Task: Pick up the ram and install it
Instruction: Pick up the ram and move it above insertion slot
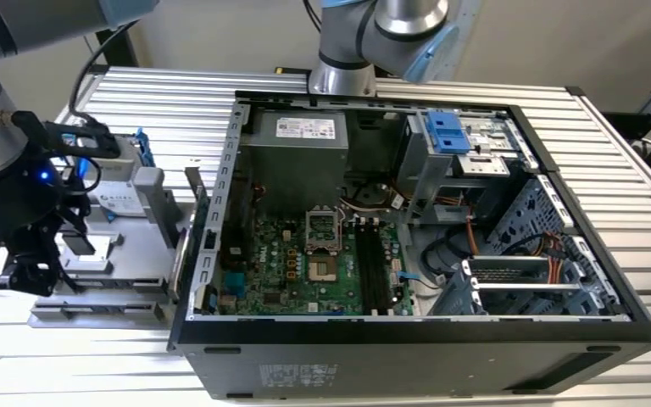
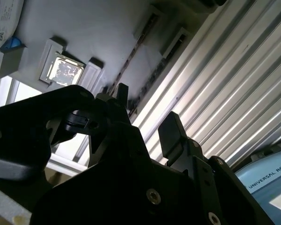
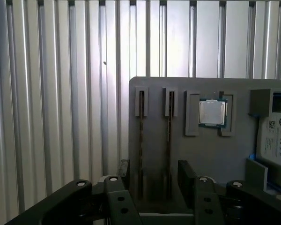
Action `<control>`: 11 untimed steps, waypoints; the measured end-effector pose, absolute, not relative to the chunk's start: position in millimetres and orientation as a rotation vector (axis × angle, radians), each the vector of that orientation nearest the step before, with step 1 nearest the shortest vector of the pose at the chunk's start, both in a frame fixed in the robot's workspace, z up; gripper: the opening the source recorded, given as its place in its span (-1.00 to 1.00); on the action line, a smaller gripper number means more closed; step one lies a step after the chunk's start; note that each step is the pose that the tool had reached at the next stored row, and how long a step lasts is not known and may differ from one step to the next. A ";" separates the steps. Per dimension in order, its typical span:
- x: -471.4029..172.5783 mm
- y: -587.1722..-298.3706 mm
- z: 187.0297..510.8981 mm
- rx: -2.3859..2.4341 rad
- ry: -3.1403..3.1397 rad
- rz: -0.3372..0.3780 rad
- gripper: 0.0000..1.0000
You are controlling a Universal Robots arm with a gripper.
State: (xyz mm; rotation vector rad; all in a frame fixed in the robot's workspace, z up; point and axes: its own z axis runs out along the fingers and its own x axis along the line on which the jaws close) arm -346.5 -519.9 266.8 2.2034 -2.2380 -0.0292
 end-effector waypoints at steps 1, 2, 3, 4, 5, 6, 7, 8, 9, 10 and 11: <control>-346.5 -520.1 265.8 2.203 -2.238 -0.029 1.00; -346.5 -520.4 265.1 2.203 -2.238 -0.029 1.00; -346.5 -520.6 264.2 2.203 -2.238 -0.029 1.00; -346.5 -520.8 263.3 2.203 -2.238 -0.029 1.00; -346.5 -521.1 262.4 2.203 -2.238 -0.029 1.00; -346.4 -521.3 261.5 2.203 -2.238 -0.029 1.00; -346.4 -521.4 260.4 2.203 -2.238 -0.029 1.00; -346.5 -521.5 259.4 2.203 -2.238 -0.029 1.00; -346.5 -521.6 258.1 2.203 -2.238 -0.029 1.00; -346.4 -521.6 256.7 2.203 -2.238 -0.029 1.00; -346.5 -521.6 255.1 2.203 -2.238 -0.029 1.00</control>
